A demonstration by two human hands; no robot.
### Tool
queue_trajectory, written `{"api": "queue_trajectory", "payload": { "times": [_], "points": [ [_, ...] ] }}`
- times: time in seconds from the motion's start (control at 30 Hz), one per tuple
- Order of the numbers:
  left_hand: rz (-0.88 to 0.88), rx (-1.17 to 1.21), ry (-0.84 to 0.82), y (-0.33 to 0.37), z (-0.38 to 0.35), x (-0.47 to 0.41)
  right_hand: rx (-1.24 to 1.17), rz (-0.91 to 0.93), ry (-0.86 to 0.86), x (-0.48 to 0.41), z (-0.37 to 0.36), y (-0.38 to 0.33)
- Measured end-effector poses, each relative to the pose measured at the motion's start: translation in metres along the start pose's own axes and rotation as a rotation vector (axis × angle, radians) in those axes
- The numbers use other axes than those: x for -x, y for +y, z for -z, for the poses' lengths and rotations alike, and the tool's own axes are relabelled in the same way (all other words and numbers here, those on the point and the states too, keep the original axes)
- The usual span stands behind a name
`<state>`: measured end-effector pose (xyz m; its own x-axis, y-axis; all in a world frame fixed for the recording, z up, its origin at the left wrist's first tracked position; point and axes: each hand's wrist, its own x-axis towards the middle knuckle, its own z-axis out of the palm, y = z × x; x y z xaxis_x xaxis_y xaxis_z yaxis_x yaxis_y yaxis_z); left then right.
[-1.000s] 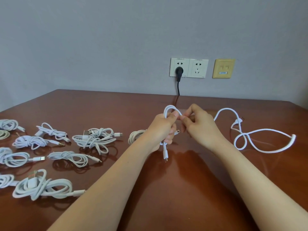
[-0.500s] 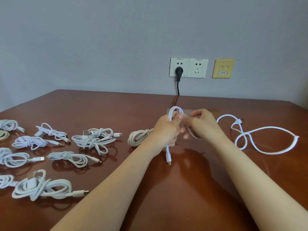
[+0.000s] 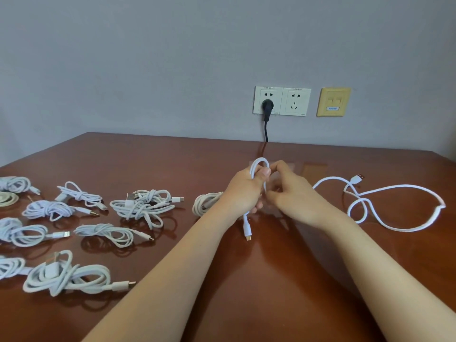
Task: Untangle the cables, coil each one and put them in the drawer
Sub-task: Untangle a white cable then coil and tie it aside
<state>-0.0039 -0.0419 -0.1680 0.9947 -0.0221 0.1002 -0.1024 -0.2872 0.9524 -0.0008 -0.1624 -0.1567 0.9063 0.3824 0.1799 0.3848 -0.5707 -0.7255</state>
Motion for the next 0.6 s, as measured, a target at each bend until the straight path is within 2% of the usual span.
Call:
{"api": "queue_trajectory", "payload": {
  "times": [0.1,0.2,0.3,0.43,0.6],
  "points": [
    [-0.066,-0.073,0.025,0.002,0.003,0.000,0.124,0.078,0.037,-0.002,-0.001,0.003],
    [-0.080,0.028,0.048,0.002,0.005,-0.001,0.178,0.127,0.099,-0.004,-0.002,0.005],
    [-0.015,0.306,0.046,0.003,0.004,-0.003,0.150,0.160,0.178,-0.003,-0.003,0.003],
    [0.112,0.785,-0.065,0.010,0.007,0.001,0.064,0.182,0.274,-0.004,-0.006,0.000],
    [0.119,1.028,-0.093,0.013,0.009,0.002,0.072,0.219,0.233,-0.007,-0.008,0.003]
  ]
}}
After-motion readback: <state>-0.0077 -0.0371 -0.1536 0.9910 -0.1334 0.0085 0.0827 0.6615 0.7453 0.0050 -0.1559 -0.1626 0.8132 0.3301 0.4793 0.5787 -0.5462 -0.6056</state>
